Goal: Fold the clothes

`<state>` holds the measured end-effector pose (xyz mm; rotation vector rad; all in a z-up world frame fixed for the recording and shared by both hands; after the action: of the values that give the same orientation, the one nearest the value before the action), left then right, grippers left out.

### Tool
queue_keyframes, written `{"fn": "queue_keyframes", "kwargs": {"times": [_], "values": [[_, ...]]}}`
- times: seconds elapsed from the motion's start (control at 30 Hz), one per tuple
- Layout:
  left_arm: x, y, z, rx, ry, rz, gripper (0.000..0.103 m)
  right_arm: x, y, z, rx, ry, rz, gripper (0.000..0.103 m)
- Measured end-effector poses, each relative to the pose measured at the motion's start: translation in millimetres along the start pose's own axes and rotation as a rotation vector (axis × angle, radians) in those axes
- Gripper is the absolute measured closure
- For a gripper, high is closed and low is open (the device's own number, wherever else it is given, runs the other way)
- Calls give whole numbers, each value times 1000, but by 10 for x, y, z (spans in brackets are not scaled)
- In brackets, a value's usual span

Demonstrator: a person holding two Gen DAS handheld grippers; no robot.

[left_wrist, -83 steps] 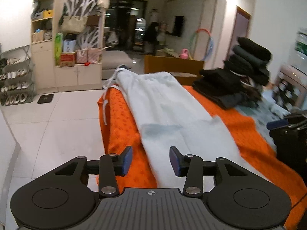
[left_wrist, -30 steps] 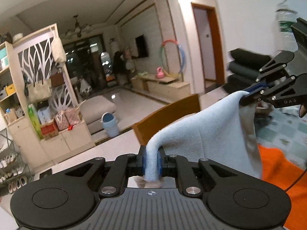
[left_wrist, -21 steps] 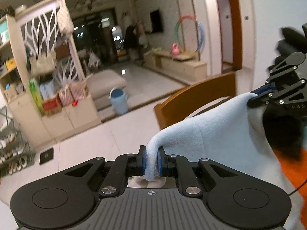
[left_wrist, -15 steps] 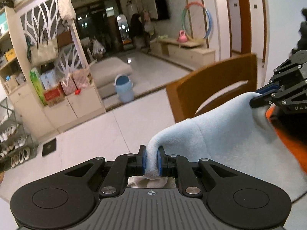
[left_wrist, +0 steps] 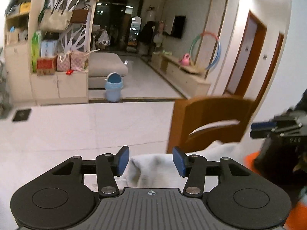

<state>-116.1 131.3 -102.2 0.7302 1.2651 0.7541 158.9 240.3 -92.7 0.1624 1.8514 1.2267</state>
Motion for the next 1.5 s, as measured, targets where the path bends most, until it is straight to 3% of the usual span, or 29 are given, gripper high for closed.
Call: {"fn": "queue_keyframes", "kwargs": {"times": [0.13,0.3,0.57,0.83,0.93,1.0,1.07,1.17,1.2,1.23,1.4,1.5], "values": [[-524,18,77,-44,-37,4,45,-509,42,3,60,31,5,60],[-1111,-157,264,-53,-71,-37,44,-1208,-147,-168,107,47,-23,60],[-1658,-854,563,-29,-108,-196,42,-1919,-970,-704,159,66,-137,60],[-1721,-1702,764,-18,-97,-306,44,-1991,-1941,-1169,231,66,-232,60],[-1641,-1886,808,4,-86,-315,55,-1857,-2176,-1304,241,52,-247,61],[-1575,-1963,833,31,-72,-320,56,-1758,-2289,-1390,241,41,-255,61],[-1526,-1990,853,39,-68,-316,61,-1670,-2359,-1453,242,29,-258,61],[-1497,-1990,878,53,-67,-299,79,-1583,-2437,-1437,238,7,-259,69],[-1512,-1962,889,70,-54,-281,85,-1556,-2425,-1400,240,4,-257,79],[-1527,-1934,900,87,-41,-264,88,-1525,-2402,-1356,242,2,-254,96],[-1639,-1737,820,101,16,-188,89,-1671,-2198,-1204,233,2,-195,99],[-1584,-1781,757,88,10,-212,88,-1746,-2181,-972,292,-23,-175,99]]}}
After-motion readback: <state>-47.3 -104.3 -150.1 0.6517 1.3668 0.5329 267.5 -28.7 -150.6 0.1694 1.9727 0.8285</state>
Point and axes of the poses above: each gripper's, at about its wrist camera, not at the fingertips, and x roughly the way its jaws point, z to its right, y to its top, the point moved 8 cm from there along x, roughly the way its jaws point, and after that the axes turned 4 degrees about x, right-handed, at the moved point
